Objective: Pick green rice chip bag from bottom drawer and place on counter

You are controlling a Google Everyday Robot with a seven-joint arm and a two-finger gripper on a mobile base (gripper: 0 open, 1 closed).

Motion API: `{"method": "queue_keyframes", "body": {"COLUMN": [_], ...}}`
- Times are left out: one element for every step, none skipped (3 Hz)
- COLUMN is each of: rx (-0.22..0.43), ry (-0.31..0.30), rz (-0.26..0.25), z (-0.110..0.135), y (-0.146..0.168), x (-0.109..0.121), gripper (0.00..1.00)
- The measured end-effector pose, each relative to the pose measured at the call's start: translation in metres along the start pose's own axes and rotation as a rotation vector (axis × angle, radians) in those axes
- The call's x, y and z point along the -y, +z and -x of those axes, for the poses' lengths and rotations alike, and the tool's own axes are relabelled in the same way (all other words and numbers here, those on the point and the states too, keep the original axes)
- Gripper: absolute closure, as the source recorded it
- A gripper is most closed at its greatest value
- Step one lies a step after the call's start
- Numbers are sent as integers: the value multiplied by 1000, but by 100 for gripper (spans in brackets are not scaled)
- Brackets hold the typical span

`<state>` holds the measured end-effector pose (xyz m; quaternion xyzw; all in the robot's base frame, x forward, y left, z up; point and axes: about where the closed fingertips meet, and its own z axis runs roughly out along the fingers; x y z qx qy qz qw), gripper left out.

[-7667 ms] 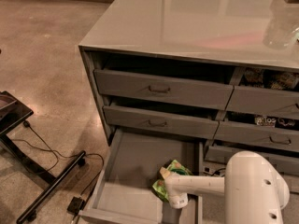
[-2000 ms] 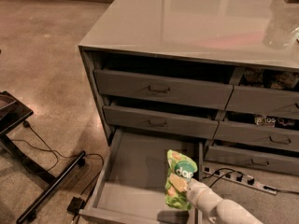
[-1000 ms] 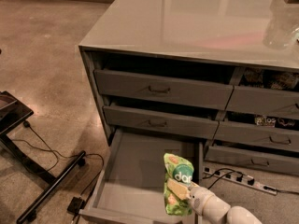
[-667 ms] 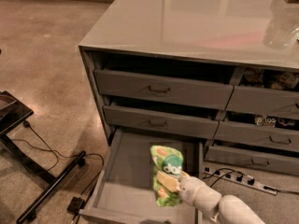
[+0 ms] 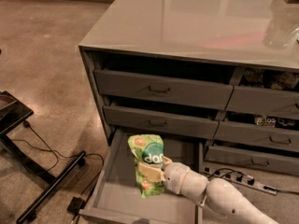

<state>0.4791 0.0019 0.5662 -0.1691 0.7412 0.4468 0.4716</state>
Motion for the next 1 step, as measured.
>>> {"method": "queue_keyframes", "body": {"rx": [-1], "ry": [-2], "rz": [6], "z": [1], "y": [1], "x": [-2], "gripper": [100]}}
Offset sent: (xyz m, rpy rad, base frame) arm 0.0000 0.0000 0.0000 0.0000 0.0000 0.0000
